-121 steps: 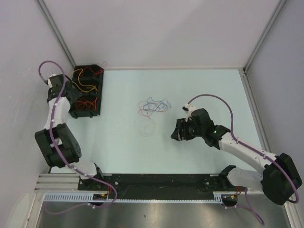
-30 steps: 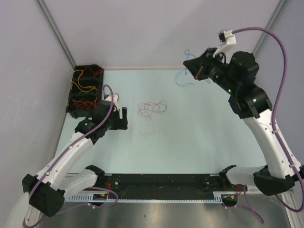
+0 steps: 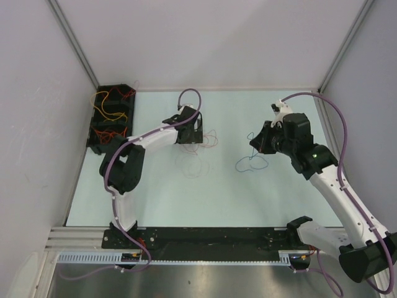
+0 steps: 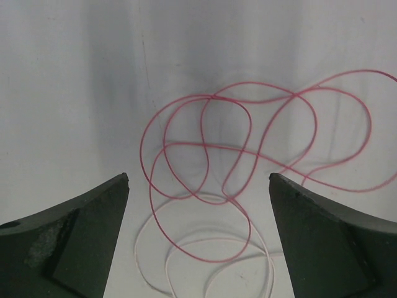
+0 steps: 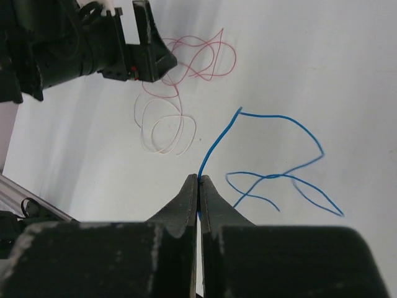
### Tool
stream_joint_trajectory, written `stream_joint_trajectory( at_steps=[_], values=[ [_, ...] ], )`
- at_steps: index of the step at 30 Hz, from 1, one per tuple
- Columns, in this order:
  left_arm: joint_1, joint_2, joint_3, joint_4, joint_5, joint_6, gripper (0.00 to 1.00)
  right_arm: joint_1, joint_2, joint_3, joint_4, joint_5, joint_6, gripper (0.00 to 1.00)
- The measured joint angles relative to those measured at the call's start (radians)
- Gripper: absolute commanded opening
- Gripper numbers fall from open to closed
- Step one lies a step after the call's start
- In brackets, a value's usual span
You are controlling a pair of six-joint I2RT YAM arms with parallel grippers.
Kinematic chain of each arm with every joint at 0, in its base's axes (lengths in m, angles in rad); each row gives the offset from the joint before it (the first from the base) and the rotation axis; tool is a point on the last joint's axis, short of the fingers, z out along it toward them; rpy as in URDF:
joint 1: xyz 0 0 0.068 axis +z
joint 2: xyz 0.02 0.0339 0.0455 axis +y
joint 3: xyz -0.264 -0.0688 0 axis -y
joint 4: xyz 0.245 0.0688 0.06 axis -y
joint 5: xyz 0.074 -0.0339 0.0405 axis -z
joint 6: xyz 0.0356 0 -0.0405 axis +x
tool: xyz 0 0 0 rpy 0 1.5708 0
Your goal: Untangle the cables
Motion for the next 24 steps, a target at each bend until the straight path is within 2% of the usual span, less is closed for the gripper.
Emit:
stream_joint_trajectory(
  at_steps=[6, 11, 17, 21, 24],
  values=[
    [0.035, 0.081, 0.049, -0.006, 0.0, 0.0, 0.96, 0.0, 0.0, -0.034, 0.012, -0.037, 0.003, 0.0],
    [0.035, 0.129, 0.073, -0.008, 0.018, -0.002, 0.82, 0.0, 0.003, -0.057, 0.021, -0.058, 0.007, 0.0],
    [0.035, 0.154, 0.079, 0.006, 0.026, -0.009, 0.41, 0.0, 0.004, -0.067, 0.029, -0.069, 0.008, 0.0],
    [0.035, 0.156, 0.078, 0.019, 0.028, -0.016, 0.0, 0.0, 0.007, -0.067, 0.035, -0.072, 0.008, 0.0],
    [0.035, 0.156, 0.076, 0.025, 0.03, -0.02, 0.0, 0.0, 0.014, -0.067, 0.04, -0.074, 0.01, 0.0]
  ],
)
